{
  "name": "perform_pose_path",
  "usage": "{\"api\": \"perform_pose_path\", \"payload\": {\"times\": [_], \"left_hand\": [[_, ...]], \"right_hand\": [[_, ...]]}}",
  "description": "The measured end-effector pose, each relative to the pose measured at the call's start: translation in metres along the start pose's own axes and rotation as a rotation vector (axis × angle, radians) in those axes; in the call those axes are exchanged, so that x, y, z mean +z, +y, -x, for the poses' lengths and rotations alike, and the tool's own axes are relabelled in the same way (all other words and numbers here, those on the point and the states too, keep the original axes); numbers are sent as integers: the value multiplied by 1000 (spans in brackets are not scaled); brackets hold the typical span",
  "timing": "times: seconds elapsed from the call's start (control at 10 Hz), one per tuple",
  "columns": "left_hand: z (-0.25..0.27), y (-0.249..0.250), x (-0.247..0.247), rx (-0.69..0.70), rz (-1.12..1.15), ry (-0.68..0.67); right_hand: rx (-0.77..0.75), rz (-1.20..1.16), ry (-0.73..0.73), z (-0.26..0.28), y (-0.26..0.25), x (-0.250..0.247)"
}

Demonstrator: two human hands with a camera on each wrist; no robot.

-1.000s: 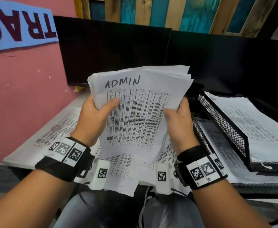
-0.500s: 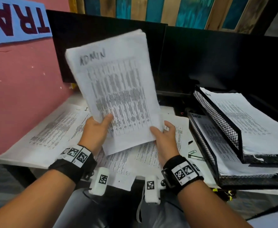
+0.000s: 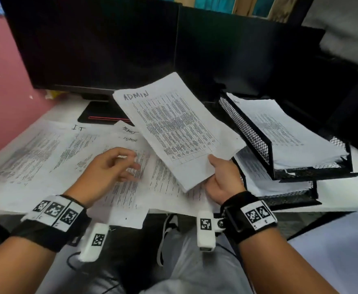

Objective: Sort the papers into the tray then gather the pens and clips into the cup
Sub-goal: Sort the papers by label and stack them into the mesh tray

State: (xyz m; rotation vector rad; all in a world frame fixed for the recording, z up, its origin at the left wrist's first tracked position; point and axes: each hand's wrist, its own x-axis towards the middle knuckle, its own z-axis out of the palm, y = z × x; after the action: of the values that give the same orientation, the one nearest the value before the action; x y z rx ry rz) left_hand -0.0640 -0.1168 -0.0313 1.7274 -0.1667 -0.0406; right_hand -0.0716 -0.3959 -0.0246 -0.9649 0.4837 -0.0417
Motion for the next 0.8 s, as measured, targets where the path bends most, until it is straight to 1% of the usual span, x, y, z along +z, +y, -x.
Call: {"api": "perform_pose_path", "payload": {"times": [0.1, 0.2, 0.3, 0.4, 0.5, 0.6, 0.7, 0.8], "left_hand": [[3, -13, -16, -9, -146, -12], [8, -24, -25, -13, -252, -19], [14, -30, -32, -45, -248, -36], [15, -39, -33, -76, -227, -23], [16, -46, -34, -73, -246, 10], [17, -56, -35, -72, -194, 40], [18, -51, -31, -43, -213, 86], [19, -49, -31, -37, -217, 72]], "right_hand": [[-37, -39, 80, 6, -12, -43], [-65, -16, 149, 18, -22, -83], [-124, -28, 248, 20, -24, -125], [-149, -66, 325, 21, -36, -158], [-187, -169, 368, 14, -47, -185], [-173, -217, 443, 13, -65, -191], [-209, 375, 521, 8, -82, -193], [-230, 456, 557, 0, -84, -185]]}}
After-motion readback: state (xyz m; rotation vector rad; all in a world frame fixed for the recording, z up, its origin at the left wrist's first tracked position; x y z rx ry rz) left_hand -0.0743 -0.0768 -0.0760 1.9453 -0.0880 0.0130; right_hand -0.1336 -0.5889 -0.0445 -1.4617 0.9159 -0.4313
